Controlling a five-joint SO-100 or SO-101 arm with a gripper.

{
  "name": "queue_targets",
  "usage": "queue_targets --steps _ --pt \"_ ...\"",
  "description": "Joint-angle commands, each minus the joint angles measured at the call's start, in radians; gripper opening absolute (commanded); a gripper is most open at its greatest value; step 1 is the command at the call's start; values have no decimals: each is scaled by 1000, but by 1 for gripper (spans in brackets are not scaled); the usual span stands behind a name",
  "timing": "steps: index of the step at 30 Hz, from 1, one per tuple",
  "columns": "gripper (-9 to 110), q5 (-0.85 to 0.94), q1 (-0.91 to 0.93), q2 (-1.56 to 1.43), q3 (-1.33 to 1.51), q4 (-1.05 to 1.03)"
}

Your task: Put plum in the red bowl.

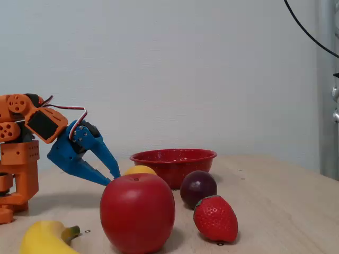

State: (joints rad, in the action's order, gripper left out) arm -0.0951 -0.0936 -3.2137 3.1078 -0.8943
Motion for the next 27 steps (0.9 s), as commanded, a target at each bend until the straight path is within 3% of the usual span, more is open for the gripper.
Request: queue_targets --steps 1,27 --pt "0 18 14 -15 11 14" --pt "0 -5 28 -15 11 14"
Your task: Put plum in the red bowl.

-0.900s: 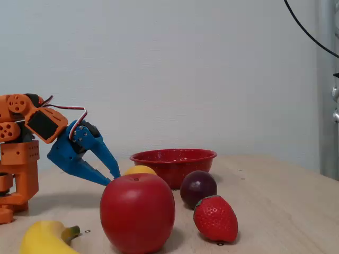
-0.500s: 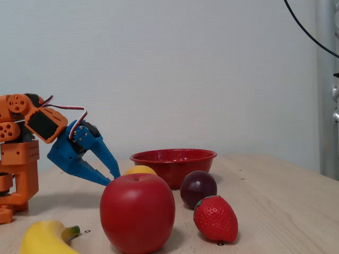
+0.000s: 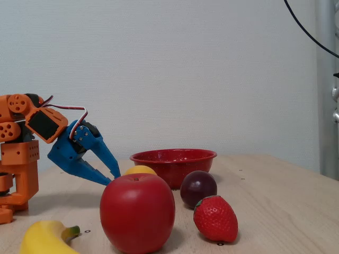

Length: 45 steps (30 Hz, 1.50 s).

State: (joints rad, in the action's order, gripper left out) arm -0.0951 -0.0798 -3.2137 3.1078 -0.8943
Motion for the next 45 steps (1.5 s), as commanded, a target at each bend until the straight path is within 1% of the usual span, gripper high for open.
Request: queue_targets --steps 1,5,8,13,18,24,27,32,41,45 --pt "0 -8 17 -15 11 14" --pt "0 8 20 3 9 25" --pt "0 -17 15 61 -23 67" --pt "0 -80 15 236 -229 32" --pt "0 -140 2 479 -563 -115" --pt "0 -146 -48 776 -1000 -348" --pt "0 -156 -54 902 -1172 -449" --pt "2 -175 -55 1098 -1422 -546" --pt "19 -207 -60 1497 -1841 -746" --pt "30 -210 -60 1681 -2005 -808"
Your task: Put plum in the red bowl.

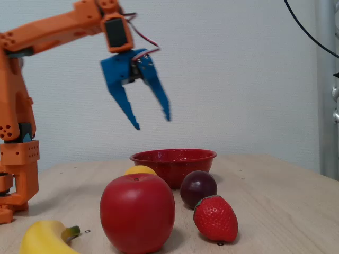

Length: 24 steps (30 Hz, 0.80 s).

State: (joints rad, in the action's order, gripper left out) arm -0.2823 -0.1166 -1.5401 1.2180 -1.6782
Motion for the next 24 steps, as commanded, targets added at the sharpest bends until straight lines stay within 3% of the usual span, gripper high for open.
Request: queue_targets --steps 1,10,24 --pt "33 -23 -21 44 -143 -26" --pt "46 -17 20 321 -321 -6" --pt "47 43 95 600 -540 -6"
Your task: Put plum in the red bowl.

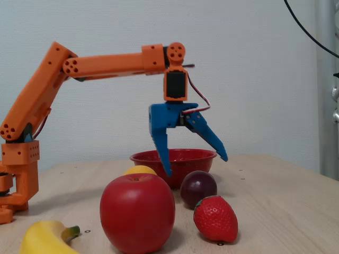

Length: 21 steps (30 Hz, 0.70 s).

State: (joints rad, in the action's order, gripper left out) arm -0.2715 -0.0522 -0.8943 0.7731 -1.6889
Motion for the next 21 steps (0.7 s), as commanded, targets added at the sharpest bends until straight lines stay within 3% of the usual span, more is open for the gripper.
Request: queue_targets --steps 1,21 --pt "47 34 32 -31 -110 5" --pt "46 71 -25 77 -167 20"
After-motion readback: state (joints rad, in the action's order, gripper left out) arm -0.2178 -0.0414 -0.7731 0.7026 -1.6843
